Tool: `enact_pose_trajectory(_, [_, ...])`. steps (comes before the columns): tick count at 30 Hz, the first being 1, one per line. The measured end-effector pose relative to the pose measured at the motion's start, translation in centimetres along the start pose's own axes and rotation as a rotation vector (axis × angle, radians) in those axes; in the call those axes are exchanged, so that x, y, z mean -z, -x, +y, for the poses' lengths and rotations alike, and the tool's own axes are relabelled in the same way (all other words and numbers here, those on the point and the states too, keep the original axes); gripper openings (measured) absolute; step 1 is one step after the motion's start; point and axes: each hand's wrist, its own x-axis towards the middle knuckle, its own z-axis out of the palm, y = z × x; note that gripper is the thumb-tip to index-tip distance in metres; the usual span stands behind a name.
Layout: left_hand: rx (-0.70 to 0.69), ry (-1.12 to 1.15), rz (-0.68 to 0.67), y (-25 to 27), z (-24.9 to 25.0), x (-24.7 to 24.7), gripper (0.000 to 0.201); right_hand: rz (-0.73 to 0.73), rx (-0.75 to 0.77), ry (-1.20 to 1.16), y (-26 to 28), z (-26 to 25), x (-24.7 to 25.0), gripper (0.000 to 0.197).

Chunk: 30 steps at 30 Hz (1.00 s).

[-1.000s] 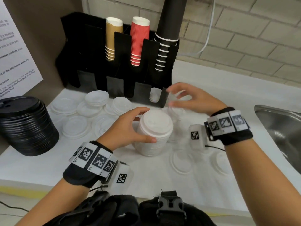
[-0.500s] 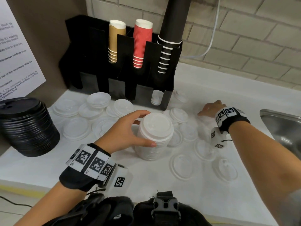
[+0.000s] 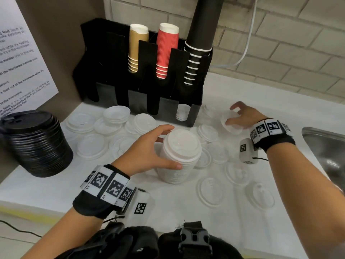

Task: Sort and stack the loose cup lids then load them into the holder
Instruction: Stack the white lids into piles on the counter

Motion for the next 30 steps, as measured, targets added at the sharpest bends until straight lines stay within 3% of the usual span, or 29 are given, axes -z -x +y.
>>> enact_pose_trajectory(5, [-0.032, 0.027, 0.009, 0.2, 0.1, -0.4, 0.111, -0.171, 0.349, -0.23, 4.9, -4.7, 1.5, 0.046])
enact_pose_trajectory(11, [-0.058, 0.039, 0.033, 0.0, -0.2, -0.9, 0.116, -0.333, 0.656, -0.191, 9.4, -8.7, 0.3, 0.048])
enact_pose_trajectory(30, [-0.037, 0.029, 0.046, -0.4, -0.9, -1.2, 0.117, -0.378, 0.77, -0.026, 12.3, -10.5, -2.6, 0.059])
